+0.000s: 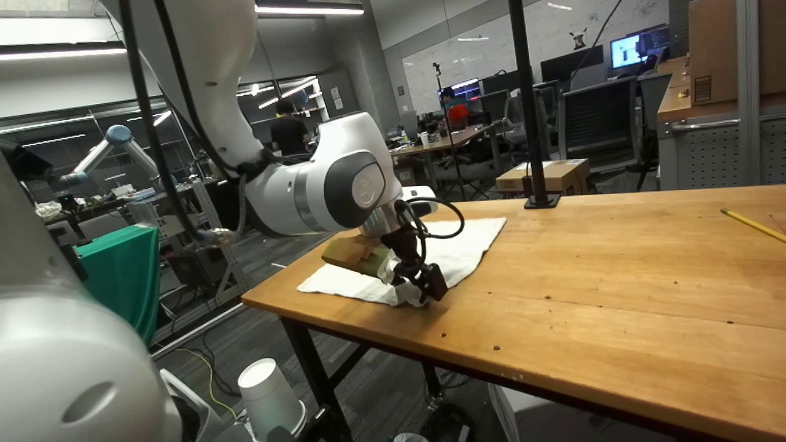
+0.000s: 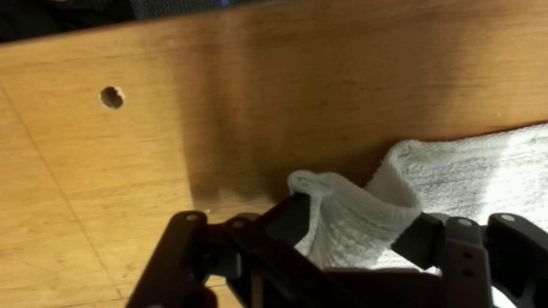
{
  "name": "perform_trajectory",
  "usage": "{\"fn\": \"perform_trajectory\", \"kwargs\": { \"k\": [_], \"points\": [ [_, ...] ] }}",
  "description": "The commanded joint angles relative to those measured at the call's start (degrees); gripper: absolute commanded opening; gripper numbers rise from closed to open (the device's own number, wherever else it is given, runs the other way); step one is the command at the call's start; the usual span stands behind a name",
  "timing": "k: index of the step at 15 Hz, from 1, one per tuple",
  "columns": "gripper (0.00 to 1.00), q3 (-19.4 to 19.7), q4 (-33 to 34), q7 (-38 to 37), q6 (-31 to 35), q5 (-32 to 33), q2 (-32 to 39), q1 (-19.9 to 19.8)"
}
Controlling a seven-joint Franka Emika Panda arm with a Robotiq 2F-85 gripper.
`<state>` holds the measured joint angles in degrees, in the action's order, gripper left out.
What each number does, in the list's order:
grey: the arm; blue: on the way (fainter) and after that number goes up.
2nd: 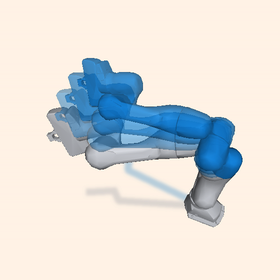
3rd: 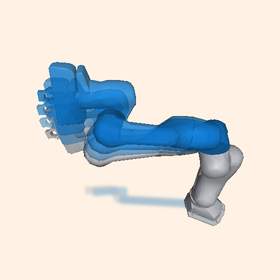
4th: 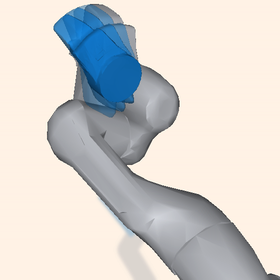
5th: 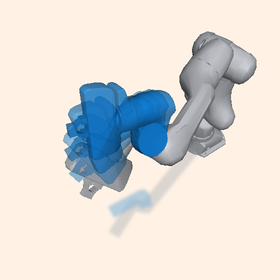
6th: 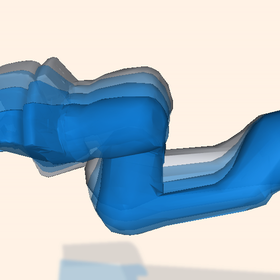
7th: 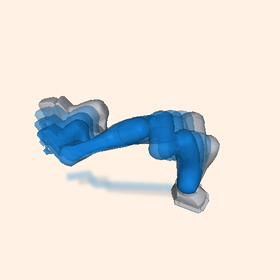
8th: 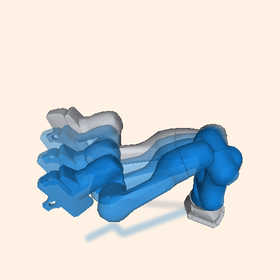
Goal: Fold the towel diagonally in half twice
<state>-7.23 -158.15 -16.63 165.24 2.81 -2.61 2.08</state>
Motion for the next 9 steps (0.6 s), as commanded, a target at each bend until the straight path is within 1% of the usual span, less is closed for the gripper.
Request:
{"fn": "perform_trajectory", "kwargs": {
  "k": [1, 2, 4, 5, 6, 9],
  "points": [
    [0.08, -0.34, 0.14, -2.07, -3.60, 2.13, -2.51, 1.10],
    [0.04, -0.56, 0.28, -2.66, -5.36, 3.33, -3.86, 1.11],
    [0.00, -1.23, 0.58, -3.56, -9.14, 5.70, -6.43, 1.05],
    [0.00, -1.68, 0.70, -3.86, -11.38, 6.70, -7.80, 1.08],
    [0.03, -2.14, 2.01, -3.72, -13.87, 7.09, -8.38, 1.19],
    [0.04, -3.89, 7.42, -3.17, -21.41, 7.29, -8.61, 1.91]
  ]
}}
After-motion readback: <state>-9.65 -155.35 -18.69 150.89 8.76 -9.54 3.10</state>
